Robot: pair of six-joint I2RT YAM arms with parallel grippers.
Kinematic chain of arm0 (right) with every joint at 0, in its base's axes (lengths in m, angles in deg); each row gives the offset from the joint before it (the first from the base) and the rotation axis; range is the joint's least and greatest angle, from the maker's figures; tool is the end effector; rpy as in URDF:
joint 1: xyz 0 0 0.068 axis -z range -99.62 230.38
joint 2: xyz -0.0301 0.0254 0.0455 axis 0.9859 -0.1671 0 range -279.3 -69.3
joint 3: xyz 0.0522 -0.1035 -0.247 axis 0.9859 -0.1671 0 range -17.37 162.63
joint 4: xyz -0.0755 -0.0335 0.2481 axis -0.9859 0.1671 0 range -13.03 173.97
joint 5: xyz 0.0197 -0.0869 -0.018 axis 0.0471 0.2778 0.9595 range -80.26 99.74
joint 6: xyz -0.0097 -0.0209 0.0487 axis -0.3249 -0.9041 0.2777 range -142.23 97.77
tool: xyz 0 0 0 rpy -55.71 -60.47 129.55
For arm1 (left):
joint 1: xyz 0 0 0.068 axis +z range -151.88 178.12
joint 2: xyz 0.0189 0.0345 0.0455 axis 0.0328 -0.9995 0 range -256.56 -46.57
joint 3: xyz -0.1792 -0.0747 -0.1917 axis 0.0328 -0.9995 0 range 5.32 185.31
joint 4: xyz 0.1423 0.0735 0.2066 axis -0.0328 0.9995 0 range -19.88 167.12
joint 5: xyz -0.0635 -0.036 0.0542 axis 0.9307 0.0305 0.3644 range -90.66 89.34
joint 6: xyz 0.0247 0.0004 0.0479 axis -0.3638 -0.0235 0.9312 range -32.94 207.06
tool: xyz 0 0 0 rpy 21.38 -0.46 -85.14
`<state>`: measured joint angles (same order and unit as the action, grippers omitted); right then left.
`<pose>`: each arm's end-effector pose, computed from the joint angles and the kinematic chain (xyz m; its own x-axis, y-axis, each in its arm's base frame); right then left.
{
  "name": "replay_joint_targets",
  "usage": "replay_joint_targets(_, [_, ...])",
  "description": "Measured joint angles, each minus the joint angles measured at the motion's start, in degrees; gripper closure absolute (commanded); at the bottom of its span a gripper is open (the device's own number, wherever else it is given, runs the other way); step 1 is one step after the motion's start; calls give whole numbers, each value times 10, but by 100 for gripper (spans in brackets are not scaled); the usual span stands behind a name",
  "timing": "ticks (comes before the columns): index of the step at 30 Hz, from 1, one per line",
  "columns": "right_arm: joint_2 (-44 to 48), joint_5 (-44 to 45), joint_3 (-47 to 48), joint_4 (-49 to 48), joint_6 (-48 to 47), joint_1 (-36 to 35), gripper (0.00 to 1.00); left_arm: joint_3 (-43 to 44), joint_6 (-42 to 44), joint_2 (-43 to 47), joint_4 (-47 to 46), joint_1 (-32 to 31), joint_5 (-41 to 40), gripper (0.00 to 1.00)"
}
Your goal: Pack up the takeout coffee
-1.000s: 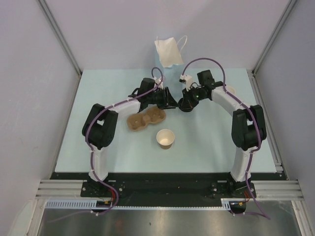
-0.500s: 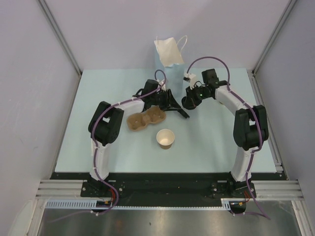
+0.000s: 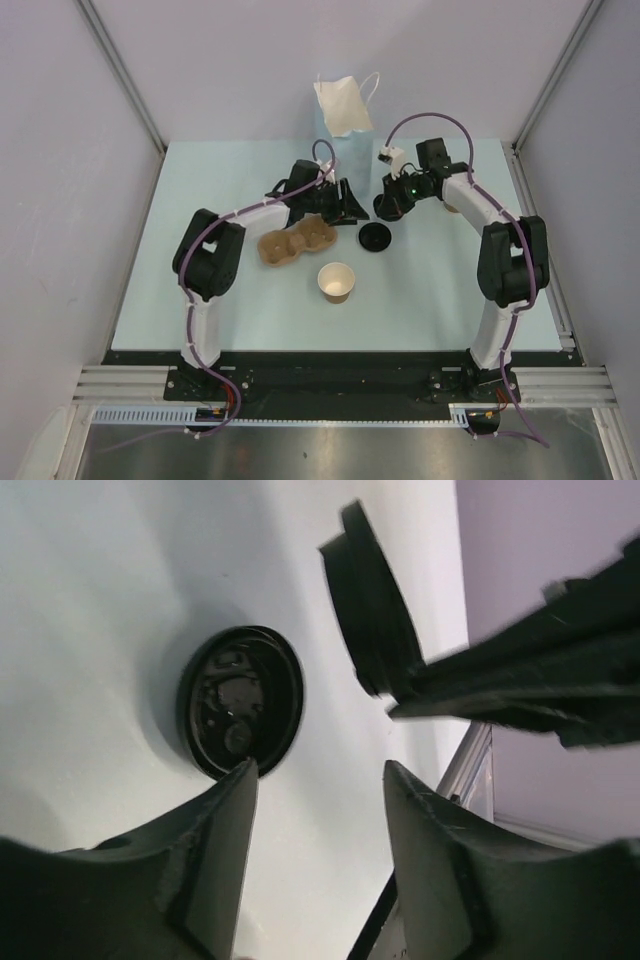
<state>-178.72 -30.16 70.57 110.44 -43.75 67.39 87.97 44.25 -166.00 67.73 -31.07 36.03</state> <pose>0.4001 0.1158 0.2457 -0.5473 -0.4150 -0.7268 -0.7869 0.5508 0.2780 0.3969 -0.2461 0.1868 -0.9200 -0.1102 -0.3761 0.2677 0.5243 -0.8084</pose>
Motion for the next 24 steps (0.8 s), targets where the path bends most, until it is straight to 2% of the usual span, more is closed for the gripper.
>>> replay_joint_targets(8, [100, -12, 0, 61, 1, 5, 100, -96, 43, 203, 3, 6, 6, 20])
replay_joint_targets(11, [159, -43, 2, 91, 8, 3, 100, -144, 95, 306, 6, 9, 0, 17])
replay_joint_targets(15, [204, -112, 31, 125, 45, -5, 100, -223, 209, 450, -2, 10, -17, 15])
replay_joint_targets(18, [232, -200, 21, 93, 137, -9, 100, -276, 305, 547, -16, 10, -26, 13])
replay_joint_targets(24, [265, -356, -55, -92, 409, -31, 100, -346, 410, 677, -47, 10, -24, 16])
